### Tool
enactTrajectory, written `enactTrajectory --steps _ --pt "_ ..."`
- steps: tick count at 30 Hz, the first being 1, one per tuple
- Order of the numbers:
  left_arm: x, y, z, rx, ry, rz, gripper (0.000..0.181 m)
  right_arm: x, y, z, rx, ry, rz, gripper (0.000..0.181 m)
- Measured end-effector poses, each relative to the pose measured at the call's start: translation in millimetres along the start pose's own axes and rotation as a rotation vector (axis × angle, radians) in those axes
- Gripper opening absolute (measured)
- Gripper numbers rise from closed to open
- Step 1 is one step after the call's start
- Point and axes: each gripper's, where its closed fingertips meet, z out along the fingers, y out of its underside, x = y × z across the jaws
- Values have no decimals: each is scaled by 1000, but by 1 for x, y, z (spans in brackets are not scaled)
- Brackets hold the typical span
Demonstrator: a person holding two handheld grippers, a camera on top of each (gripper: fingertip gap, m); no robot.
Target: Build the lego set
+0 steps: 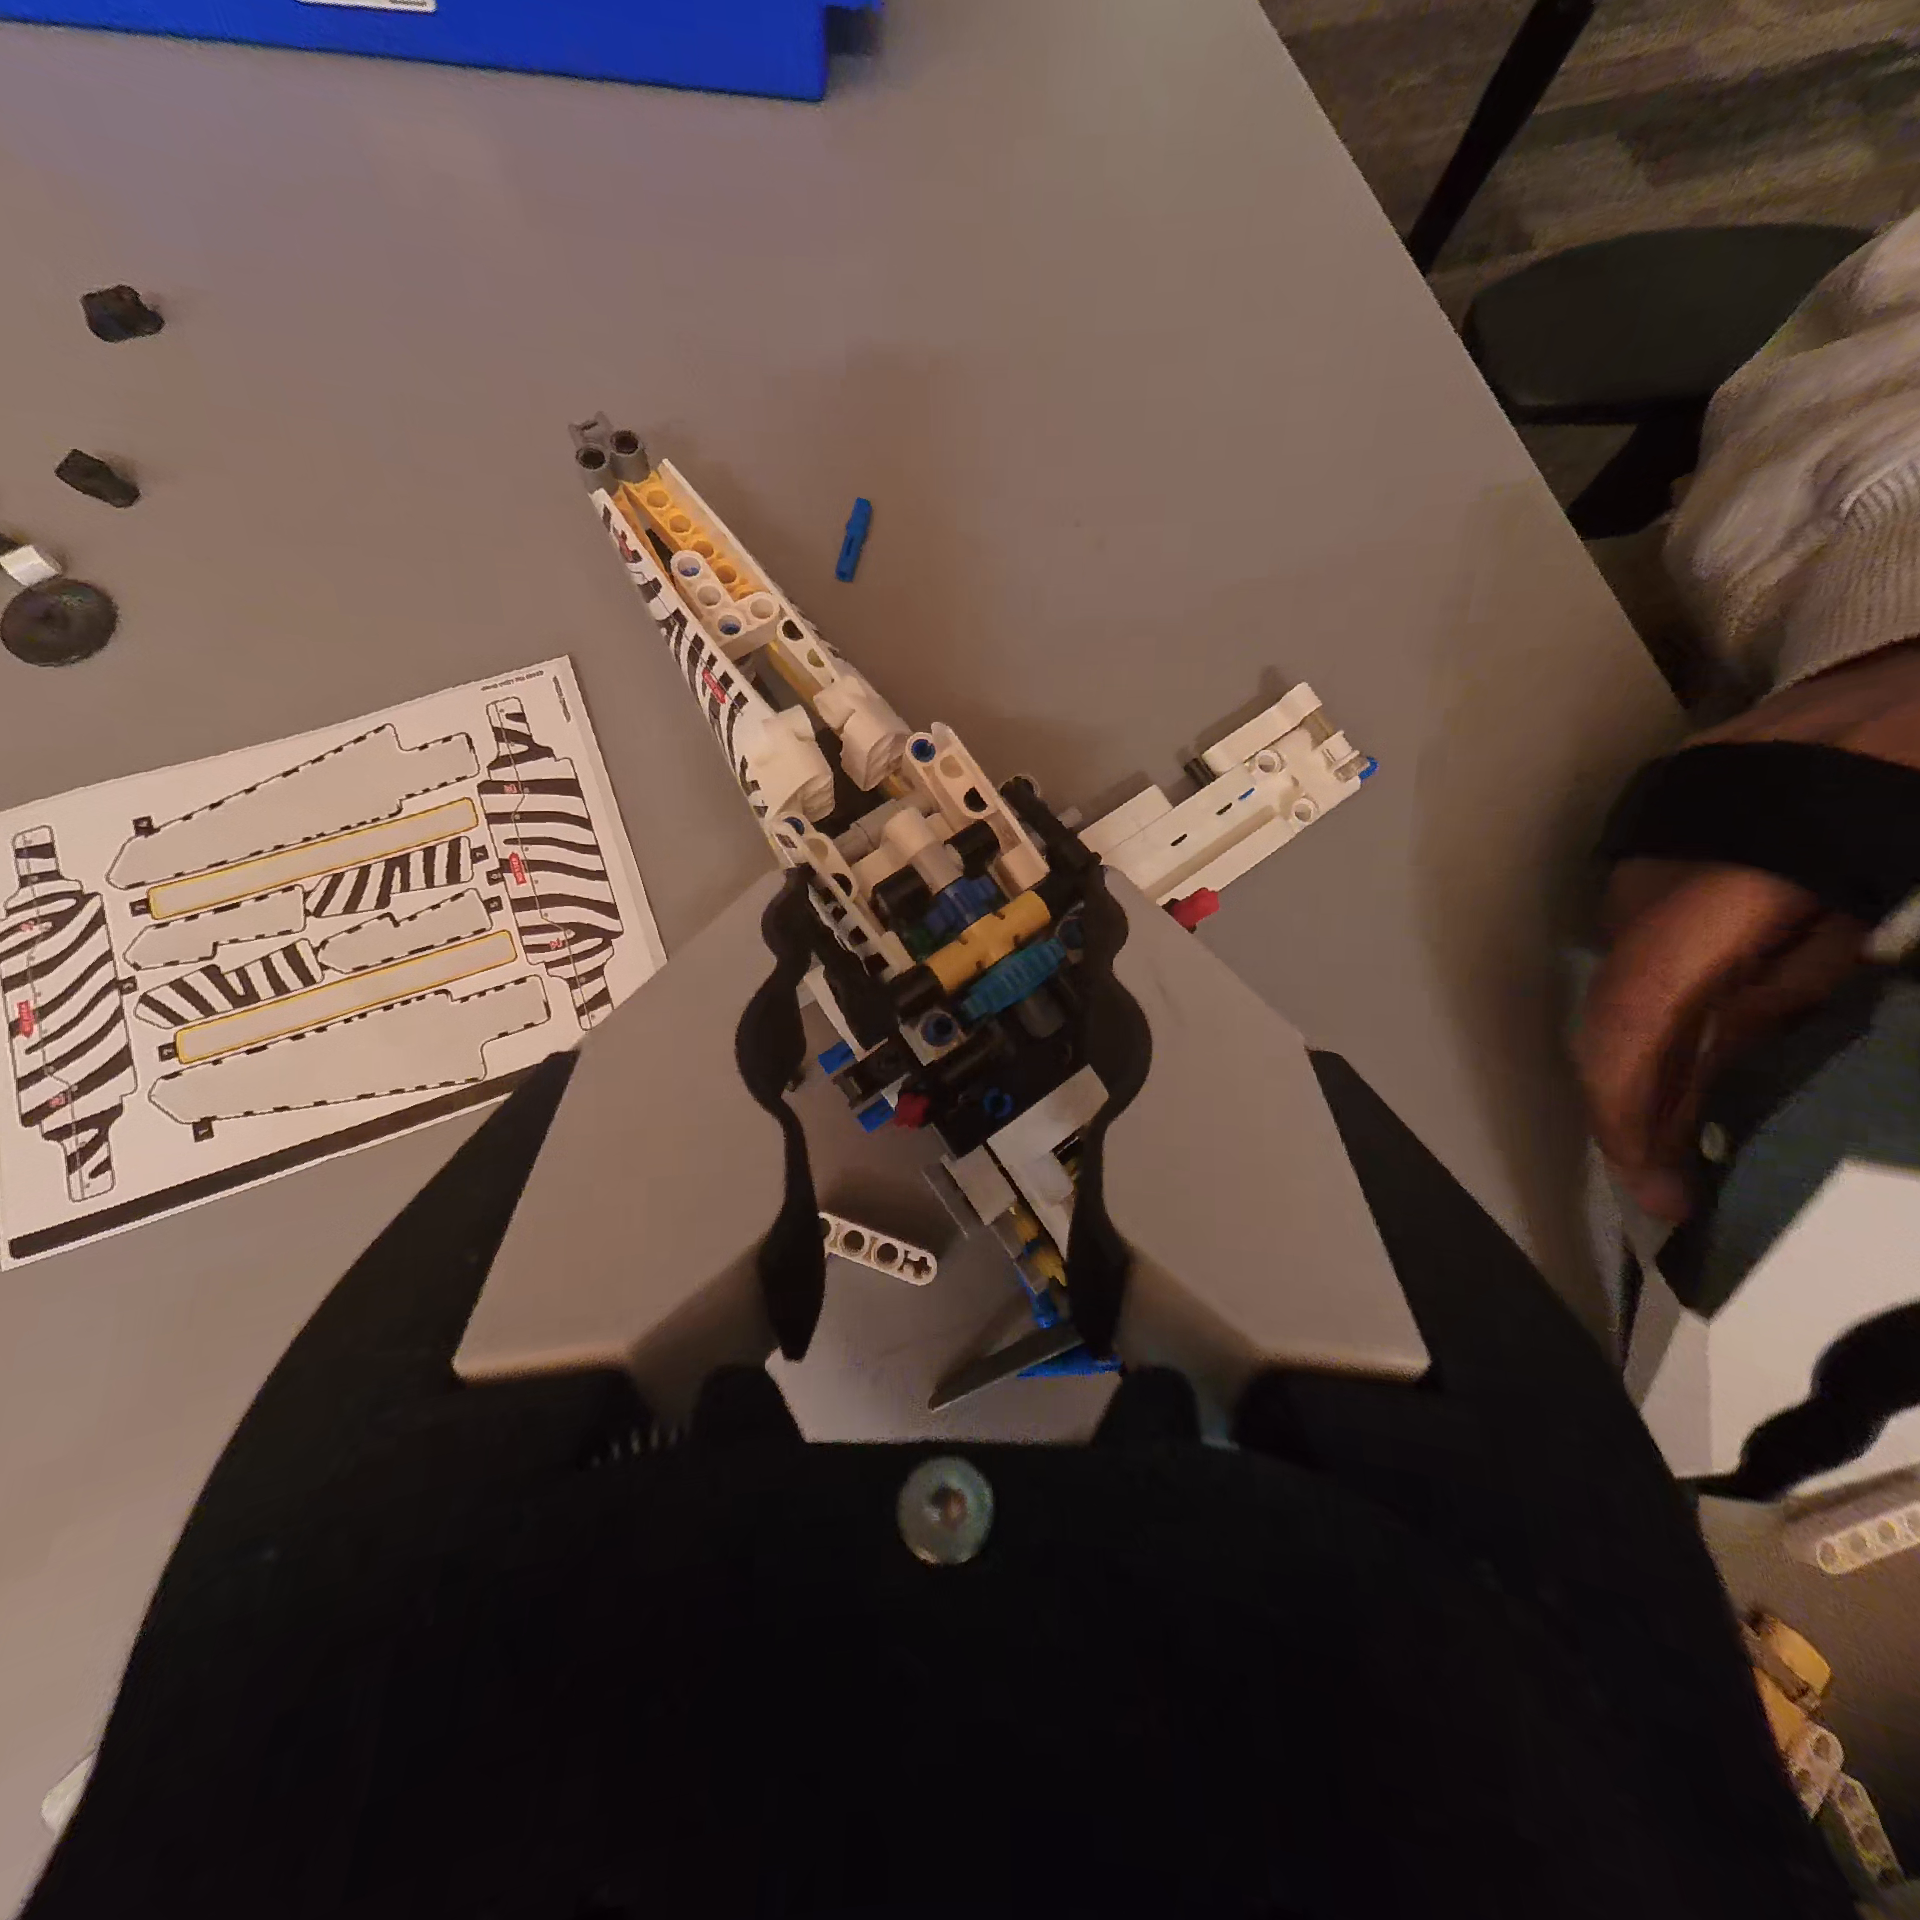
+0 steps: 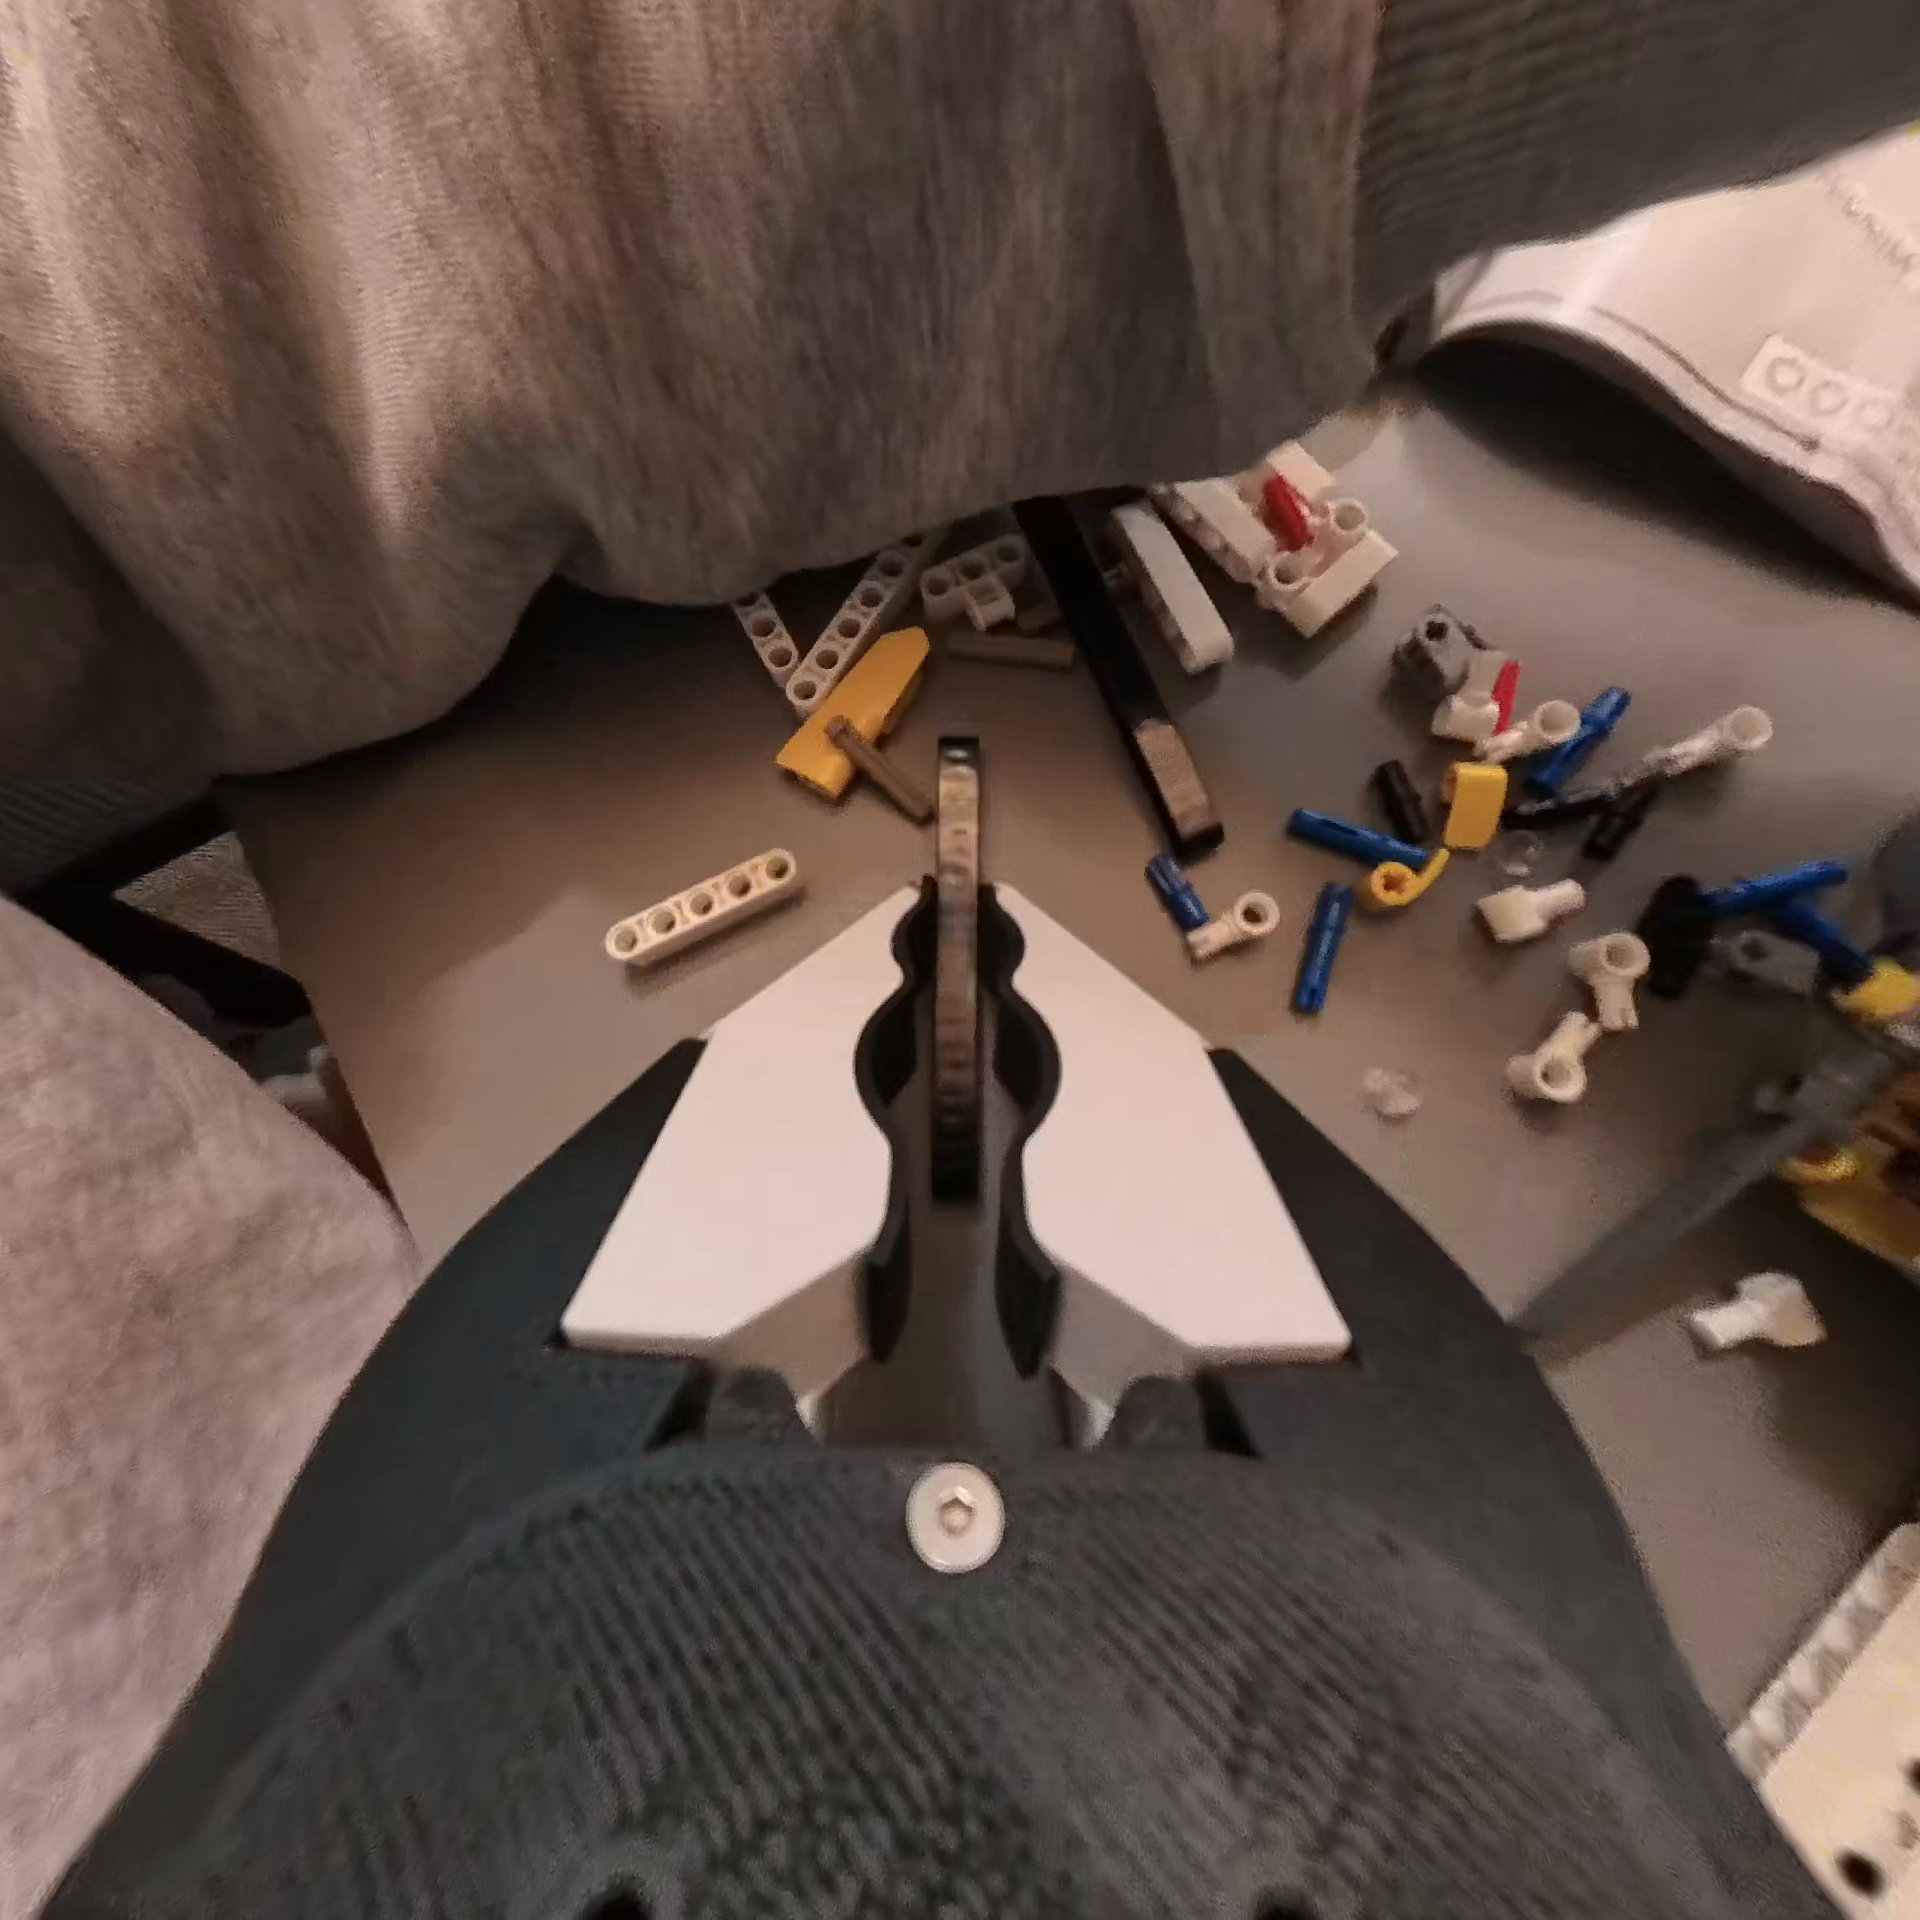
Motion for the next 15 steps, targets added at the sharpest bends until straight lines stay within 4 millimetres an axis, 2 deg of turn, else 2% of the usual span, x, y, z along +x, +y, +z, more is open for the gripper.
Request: enactTrajectory --steps 2,4,6,8,13,15 --pt "0 0 0 6 4 -3 52 4 -9 -19 136 -41 85 6" --pt "0 0 0 5 3 -2 52 10 -25 -52 335 -129 222 6" --pt "0 0 0 6 1 -3 53 25 -34 -90 514 -192 358 6" --pt "-1 0 0 6 -3 -9 55 46 -30 -118 597 -167 428 6" --pt "-9 2 -6 -22 -74 5 67 74 -24 -168 731 -78 467 6" --pt "-10 3 -9 -41 -102 26 69 94 -17 -185 787 23 480 6"
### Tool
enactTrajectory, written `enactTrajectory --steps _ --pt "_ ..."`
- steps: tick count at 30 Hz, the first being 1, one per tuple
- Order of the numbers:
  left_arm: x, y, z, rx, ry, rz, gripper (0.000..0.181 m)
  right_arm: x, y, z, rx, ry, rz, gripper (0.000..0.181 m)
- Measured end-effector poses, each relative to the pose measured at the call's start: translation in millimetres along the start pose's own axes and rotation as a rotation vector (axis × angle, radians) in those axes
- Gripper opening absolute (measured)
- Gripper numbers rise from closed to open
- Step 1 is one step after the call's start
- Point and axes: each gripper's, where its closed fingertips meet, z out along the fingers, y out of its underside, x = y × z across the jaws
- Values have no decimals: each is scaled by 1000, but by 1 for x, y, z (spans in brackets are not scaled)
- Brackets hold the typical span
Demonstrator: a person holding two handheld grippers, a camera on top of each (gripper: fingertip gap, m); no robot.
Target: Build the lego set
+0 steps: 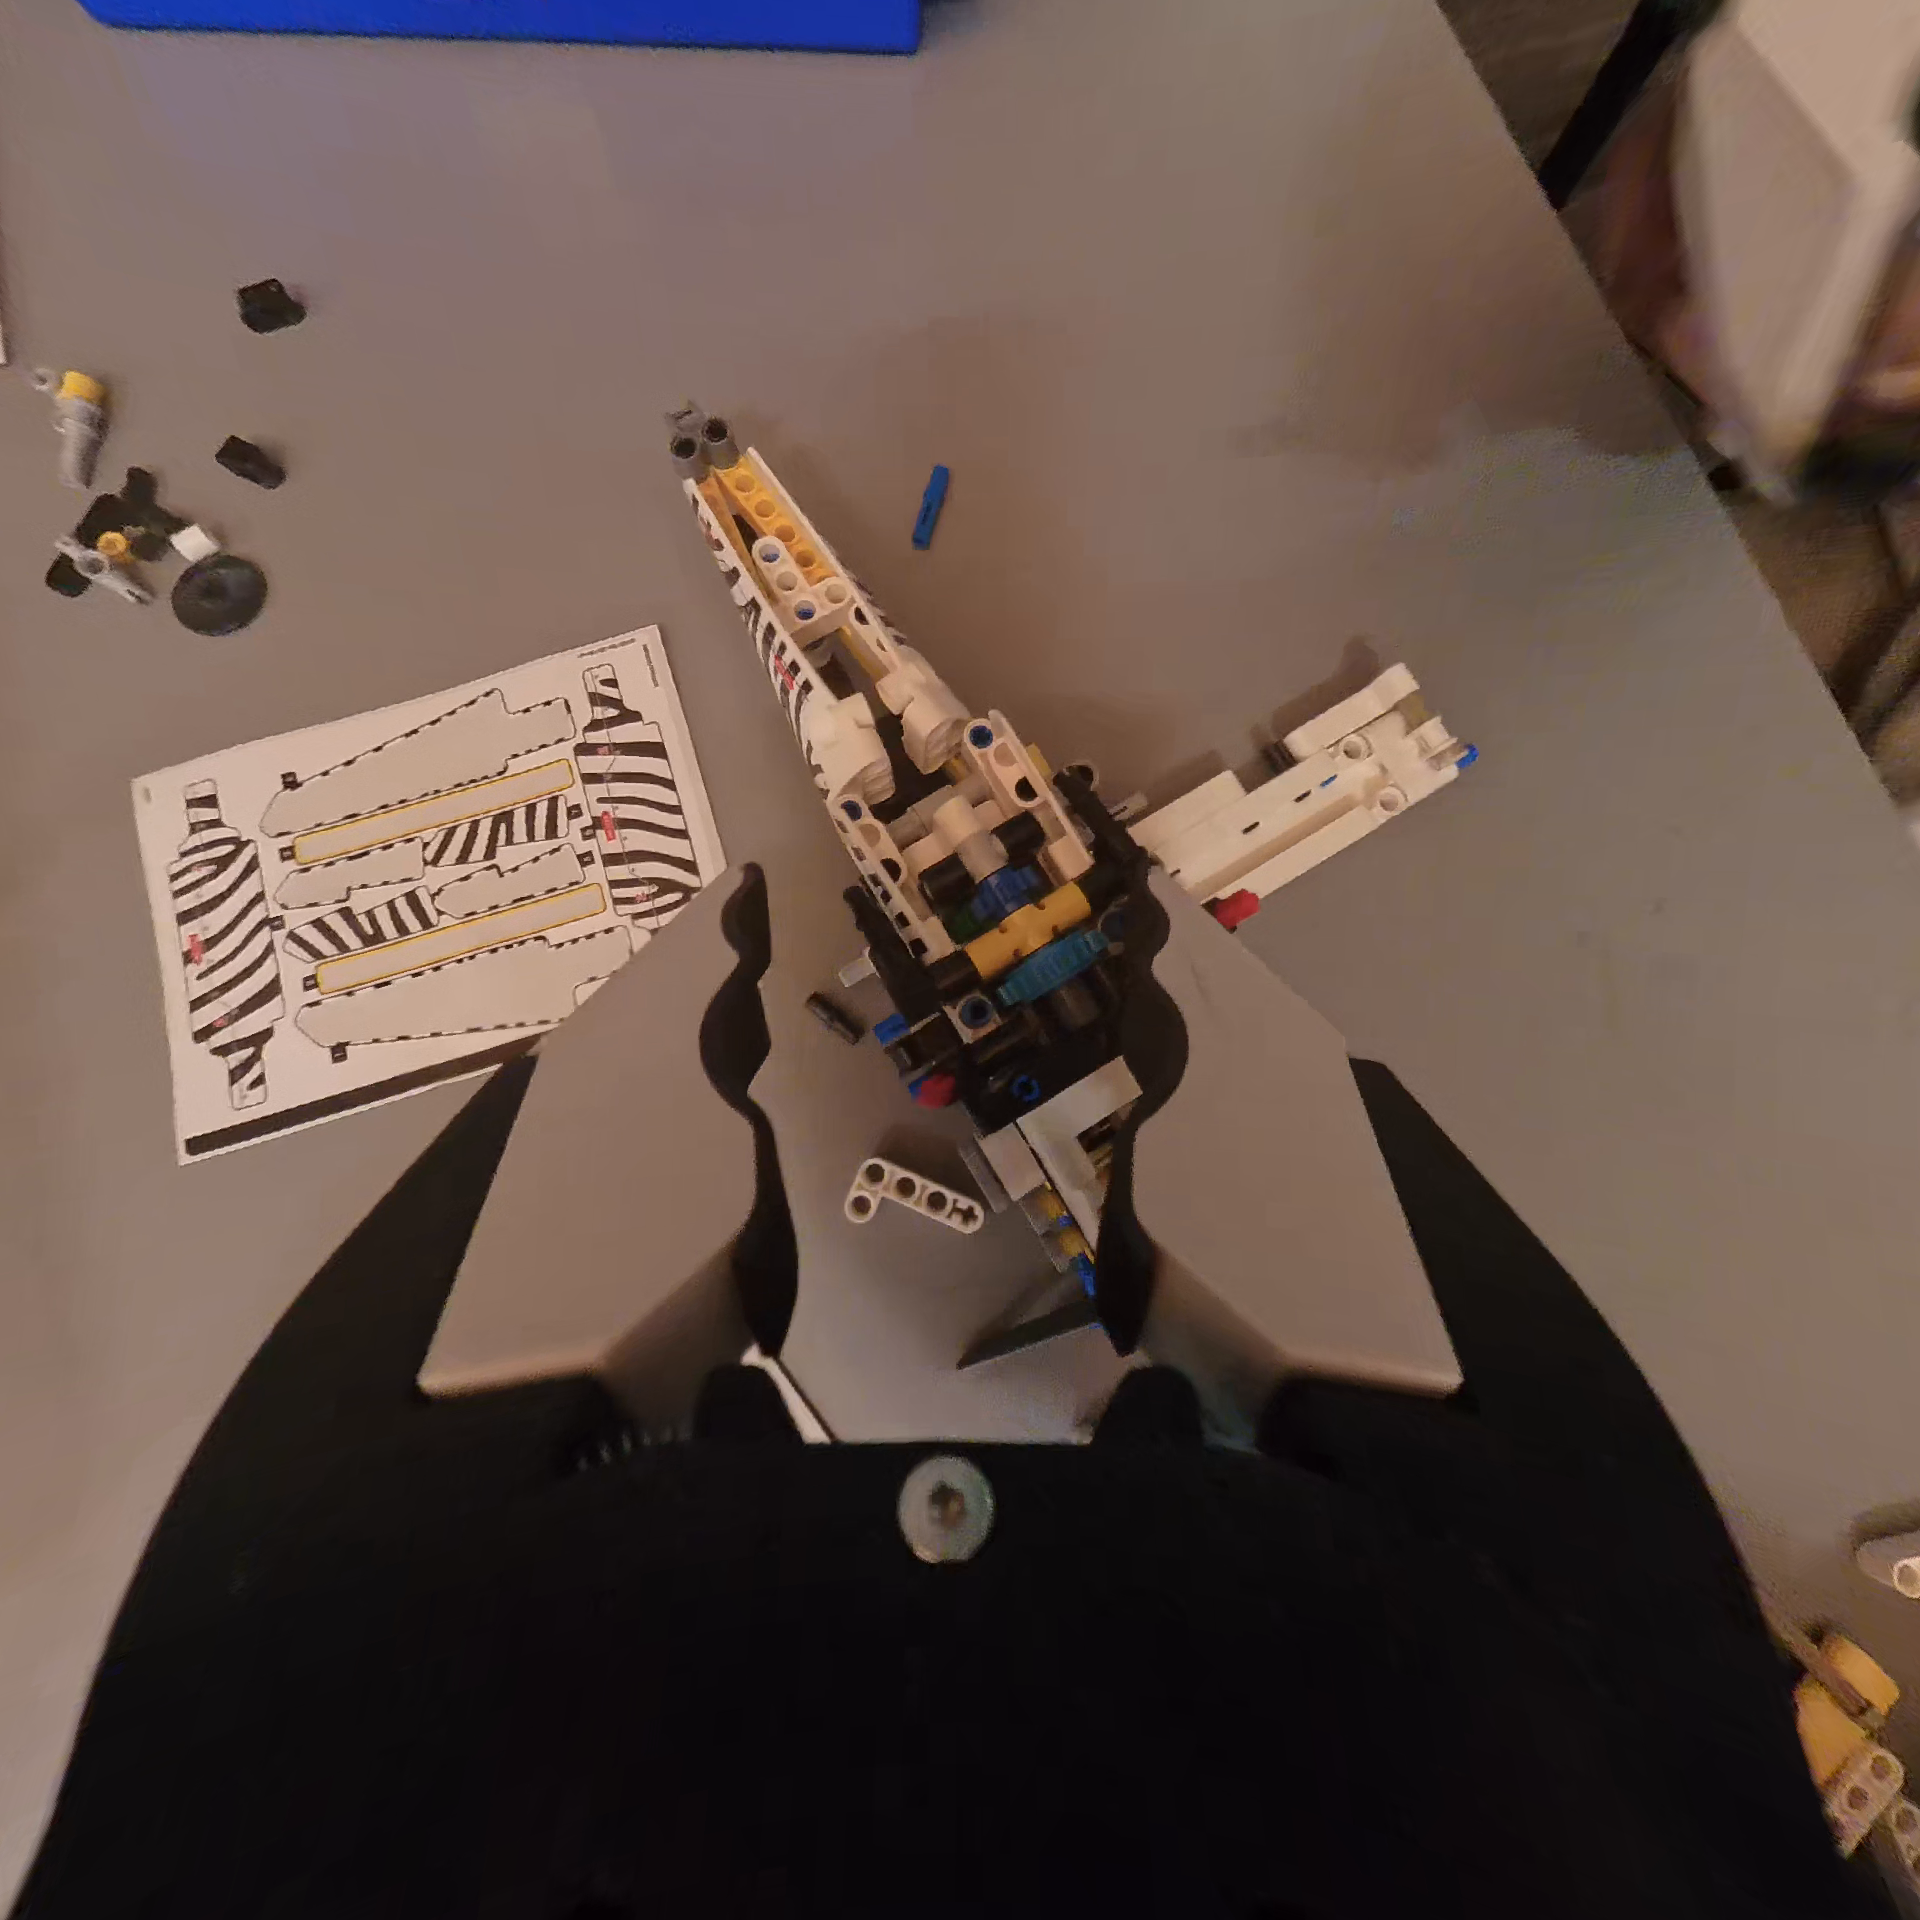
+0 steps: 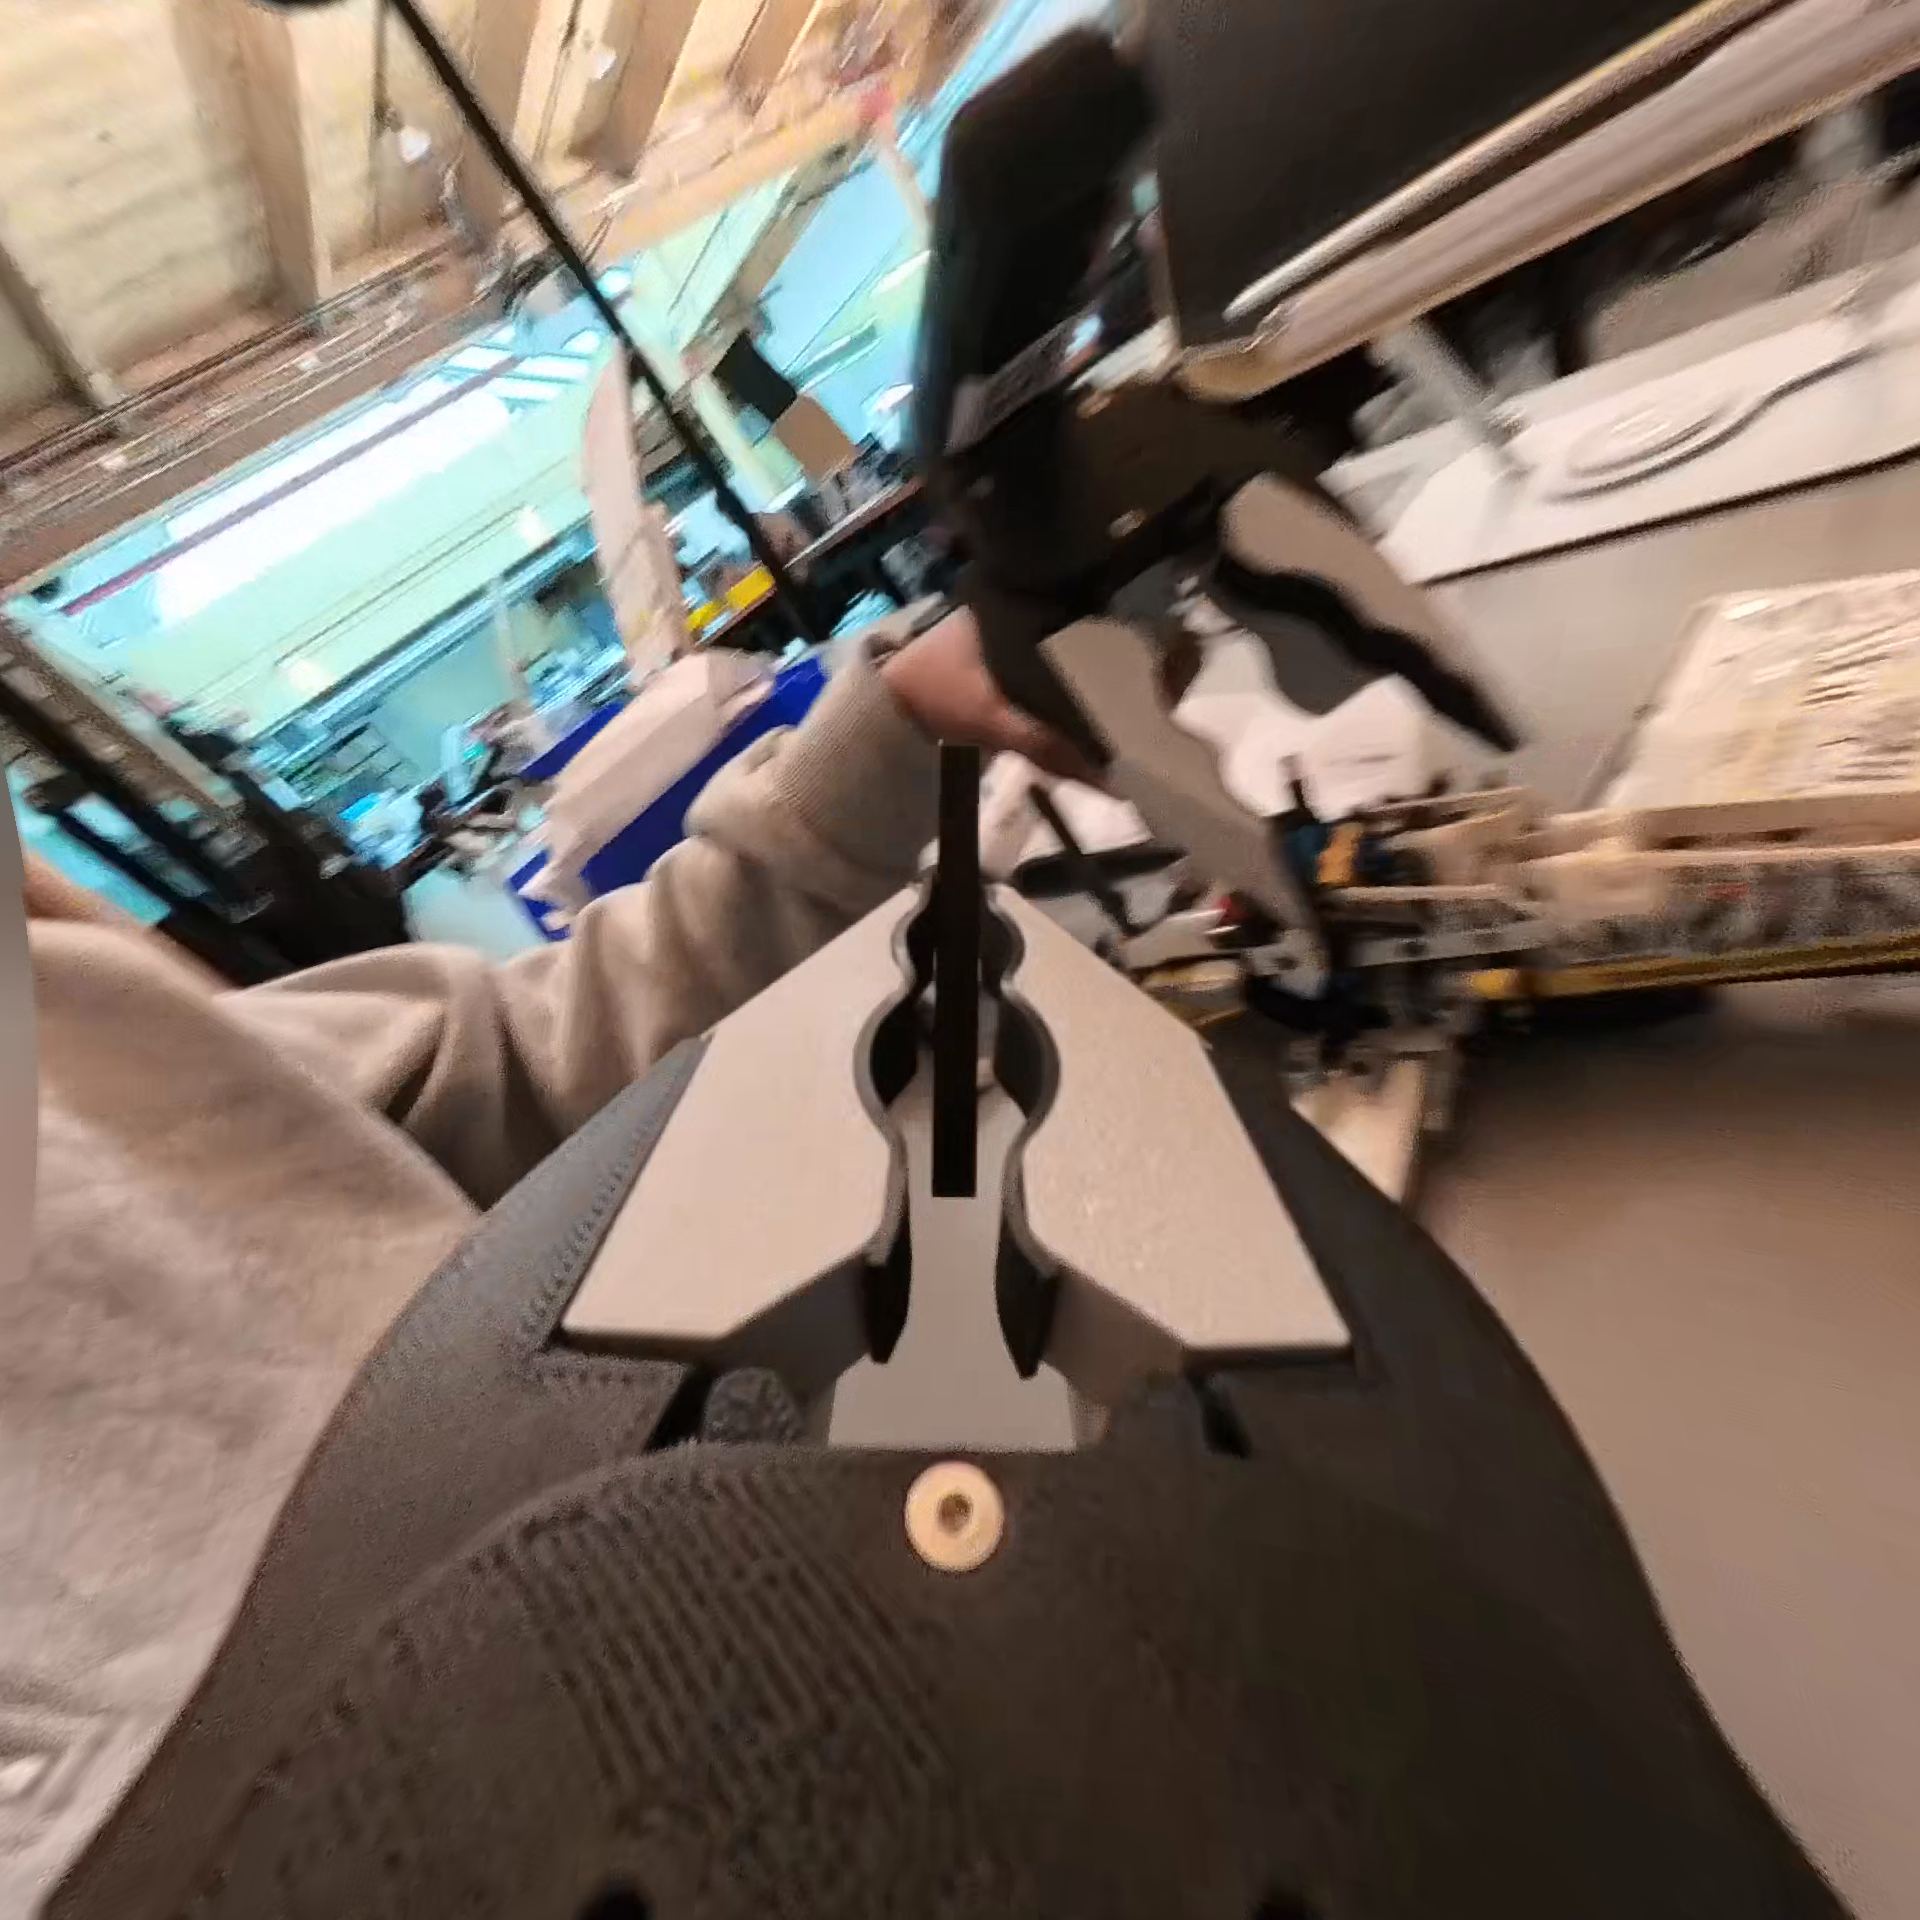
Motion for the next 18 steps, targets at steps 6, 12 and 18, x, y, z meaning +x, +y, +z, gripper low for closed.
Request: enactTrajectory --steps 6,12,18 --pt "4 -1 3 -15 -4 26 67 110 36 -42 -364 539 -402 6" --pt "6 0 3 -18 3 28 63 126 70 -52 -702 637 -590 17" --pt "7 0 3 -18 7 24 62 127 78 -44 -868 555 -452 42"
